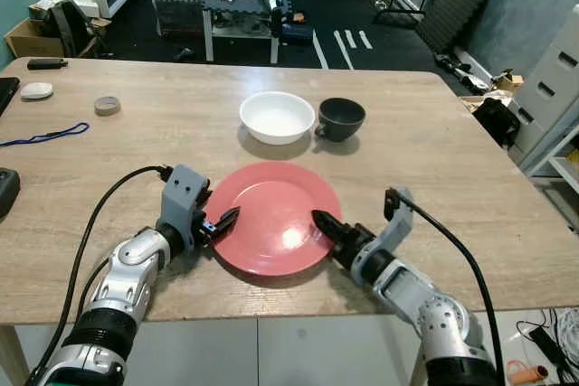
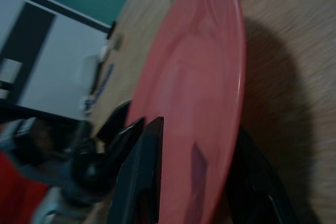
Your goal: Setting the table
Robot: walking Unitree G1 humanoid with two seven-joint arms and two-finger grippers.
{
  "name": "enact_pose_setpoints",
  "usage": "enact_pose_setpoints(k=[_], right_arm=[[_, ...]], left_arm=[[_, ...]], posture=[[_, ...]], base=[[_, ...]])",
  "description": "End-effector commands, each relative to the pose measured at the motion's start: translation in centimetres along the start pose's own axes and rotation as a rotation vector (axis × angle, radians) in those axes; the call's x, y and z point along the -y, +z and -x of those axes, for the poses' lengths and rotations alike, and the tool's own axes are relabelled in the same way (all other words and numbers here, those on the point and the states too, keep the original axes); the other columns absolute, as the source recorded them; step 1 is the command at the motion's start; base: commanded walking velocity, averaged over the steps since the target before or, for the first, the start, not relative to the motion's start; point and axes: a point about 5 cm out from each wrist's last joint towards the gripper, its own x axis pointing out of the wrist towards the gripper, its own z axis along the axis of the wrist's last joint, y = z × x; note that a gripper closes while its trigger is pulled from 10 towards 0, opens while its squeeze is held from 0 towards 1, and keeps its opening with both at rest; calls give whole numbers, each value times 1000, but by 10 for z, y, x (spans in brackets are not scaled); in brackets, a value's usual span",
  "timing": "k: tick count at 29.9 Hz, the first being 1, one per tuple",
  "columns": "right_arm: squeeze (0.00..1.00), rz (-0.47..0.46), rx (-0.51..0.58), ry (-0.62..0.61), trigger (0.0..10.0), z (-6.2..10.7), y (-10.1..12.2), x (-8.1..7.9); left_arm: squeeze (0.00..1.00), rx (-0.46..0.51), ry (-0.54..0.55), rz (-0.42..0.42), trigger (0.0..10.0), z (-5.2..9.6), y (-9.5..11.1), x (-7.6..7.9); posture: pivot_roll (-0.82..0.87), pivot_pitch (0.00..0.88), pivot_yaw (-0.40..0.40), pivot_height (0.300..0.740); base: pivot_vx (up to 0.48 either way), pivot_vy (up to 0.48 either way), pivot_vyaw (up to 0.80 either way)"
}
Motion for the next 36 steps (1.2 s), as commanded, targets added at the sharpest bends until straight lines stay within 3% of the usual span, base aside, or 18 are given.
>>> enact_pose_setpoints(k=[1,4,7,8,9,10,11,12,15,23,24,25,28,29,33,34,36], right_arm=[[0,-51,-24,25,10000,4,-4,-1],[0,-56,-109,31,10000,5,-22,-2],[0,-61,-128,27,9647,5,-28,-2],[0,-57,-134,14,8078,4,-30,-1],[0,-57,-138,-6,4667,4,-33,1],[0,-41,-127,-43,3294,2,-33,4],[0,-41,-127,-43,3294,2,-33,4],[0,-49,-109,-92,0,1,-33,10],[0,-49,-86,-115,0,0,-31,12],[0,-36,-55,-125,0,1,-25,12],[0,-20,-46,-136,0,1,-24,13],[0,-20,-46,-136,0,1,-24,13],[0,11,-10,-152,0,1,-21,14],[0,11,-10,-152,0,1,-21,14],[0,88,93,-168,0,1,-6,12],[0,135,166,-176,0,1,5,9],[0,158,209,-189,0,2,11,8]], left_arm=[[0,-124,-18,56,10000,8,-33,9],[0,-124,-17,55,10000,8,-33,9],[0,-125,-16,55,10000,8,-33,9],[0,-124,-15,54,10000,8,-33,8],[0,-124,-14,54,10000,8,-33,8],[0,-123,-14,54,10000,8,-33,8],[0,-123,-14,54,10000,8,-33,8],[0,-118,-14,54,10000,8,-31,8],[0,-103,-20,50,10000,7,-27,8],[0,47,-40,9,10000,1,11,14],[0,110,-24,-39,10000,1,27,15],[0,110,-24,-39,10000,1,27,15],[0,227,-1,-91,10000,4,61,18],[0,227,-1,-91,10000,4,61,18],[0,356,-29,-32,10000,18,102,26],[0,401,-38,14,10000,26,117,30],[0,425,-38,50,10000,31,124,31]], posture=[[97,291,8,740],[98,290,8,740],[98,291,7,740],[100,292,8,740],[100,292,8,740],[102,292,9,740],[102,292,9,740],[103,293,9,740],[105,294,10,740],[104,293,12,740],[104,294,14,740],[104,294,14,740],[110,294,15,740],[110,294,15,740],[115,294,22,740],[117,292,24,740],[117,292,24,740]], base=[[0,0,0],[0,0,0],[0,0,0],[0,0,0],[0,0,0],[0,0,0],[0,0,0],[0,0,0],[0,0,0],[0,0,0],[0,0,0],[0,0,0],[0,0,0],[0,0,0],[0,0,0],[0,0,0],[0,0,0]])
